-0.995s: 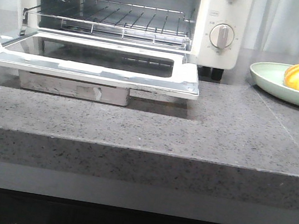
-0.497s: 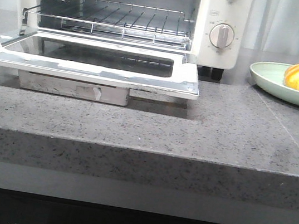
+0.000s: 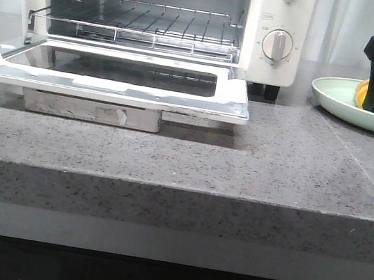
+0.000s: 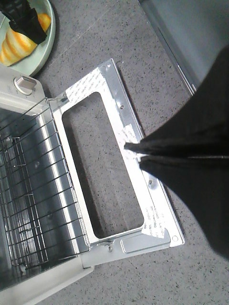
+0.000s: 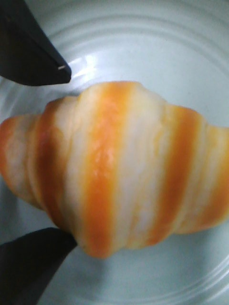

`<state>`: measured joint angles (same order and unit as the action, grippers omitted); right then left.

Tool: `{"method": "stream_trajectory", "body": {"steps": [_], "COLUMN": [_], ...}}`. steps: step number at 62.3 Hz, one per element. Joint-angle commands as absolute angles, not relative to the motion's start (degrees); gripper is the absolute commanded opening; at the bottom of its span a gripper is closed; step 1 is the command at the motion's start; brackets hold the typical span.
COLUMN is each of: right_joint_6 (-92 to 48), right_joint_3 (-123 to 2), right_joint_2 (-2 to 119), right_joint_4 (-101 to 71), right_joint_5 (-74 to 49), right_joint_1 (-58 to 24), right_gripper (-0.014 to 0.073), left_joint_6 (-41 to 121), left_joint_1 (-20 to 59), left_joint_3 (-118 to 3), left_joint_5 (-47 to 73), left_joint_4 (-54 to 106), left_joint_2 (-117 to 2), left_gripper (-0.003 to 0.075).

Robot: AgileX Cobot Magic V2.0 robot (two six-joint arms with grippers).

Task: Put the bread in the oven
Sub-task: 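Lower the right gripper over the croissant and grasp it, then lift the croissant with the right gripper and carry it toward the oven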

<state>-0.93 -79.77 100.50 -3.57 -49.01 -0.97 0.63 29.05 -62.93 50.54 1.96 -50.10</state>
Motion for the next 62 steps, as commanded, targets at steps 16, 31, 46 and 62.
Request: {"method": "stream_trajectory", "body": {"steps": [16,31,46,62], "right_joint_6": [-0.9,-0.9,-1.5,-1.9], "right_joint_3": [-81.4,-81.4,-81.4,-79.0], "right_joint_2": [99.1,97.0,89.3,78.9], "right_joint_4": [-2.8,-2.5,-2.5,-4.3], "right_joint_5": [-48.7,-49.9,-52.4,-56.0], "right_joint_1": [-0.8,-0.8,-0.8,-1.9], "right_gripper": [0.0262,0.022,0.022,0.022], "left_joint_6": [0.0,0.0,0.0,0.0], "left_joint_1": [28.9,28.9,28.9,28.9], "left_joint_3": [-64.3,-64.3,-64.3,-64.3], "left_joint_5": [46.8,46.8,46.8,46.8], "left_joint_4": [2.1,2.1,2.1,2.1], "left_joint_2": [-49.6,-49.6,-49.6,-49.6], "left_gripper": [-0.0017,-0.0017,-0.0017,-0.0017]}}
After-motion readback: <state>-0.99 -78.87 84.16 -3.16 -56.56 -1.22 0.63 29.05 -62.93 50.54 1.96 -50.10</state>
